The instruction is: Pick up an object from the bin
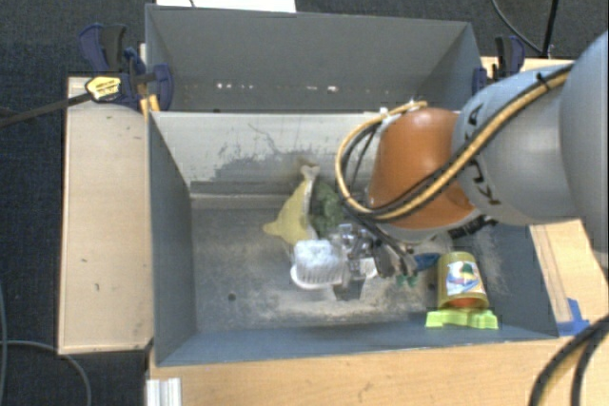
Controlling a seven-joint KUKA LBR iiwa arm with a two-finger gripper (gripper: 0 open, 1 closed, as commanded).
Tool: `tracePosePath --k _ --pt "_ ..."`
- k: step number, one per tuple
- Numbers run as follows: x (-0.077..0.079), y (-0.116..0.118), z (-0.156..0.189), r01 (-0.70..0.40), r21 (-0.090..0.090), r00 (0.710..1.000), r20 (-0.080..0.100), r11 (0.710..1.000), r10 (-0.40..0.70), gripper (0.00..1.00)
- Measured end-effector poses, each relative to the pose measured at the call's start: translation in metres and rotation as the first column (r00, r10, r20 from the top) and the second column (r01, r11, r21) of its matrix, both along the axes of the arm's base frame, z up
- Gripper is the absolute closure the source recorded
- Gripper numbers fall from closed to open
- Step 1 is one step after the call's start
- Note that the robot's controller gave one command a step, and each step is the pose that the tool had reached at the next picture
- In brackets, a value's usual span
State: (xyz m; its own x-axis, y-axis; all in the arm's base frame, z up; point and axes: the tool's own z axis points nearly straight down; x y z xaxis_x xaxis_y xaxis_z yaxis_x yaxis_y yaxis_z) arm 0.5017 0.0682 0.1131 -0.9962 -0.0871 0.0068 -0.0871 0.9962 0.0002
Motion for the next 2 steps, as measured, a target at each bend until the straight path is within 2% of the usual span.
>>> tracePosePath --k 1,2 --pt "0.002 0.017 0.063 0.042 0.0 0.999 0.004 0.999 -0.042 1.0" --pt "0.0 0.02 0.122 0.011 0.0 1.0 0.002 1.0 -0.011 1.0"
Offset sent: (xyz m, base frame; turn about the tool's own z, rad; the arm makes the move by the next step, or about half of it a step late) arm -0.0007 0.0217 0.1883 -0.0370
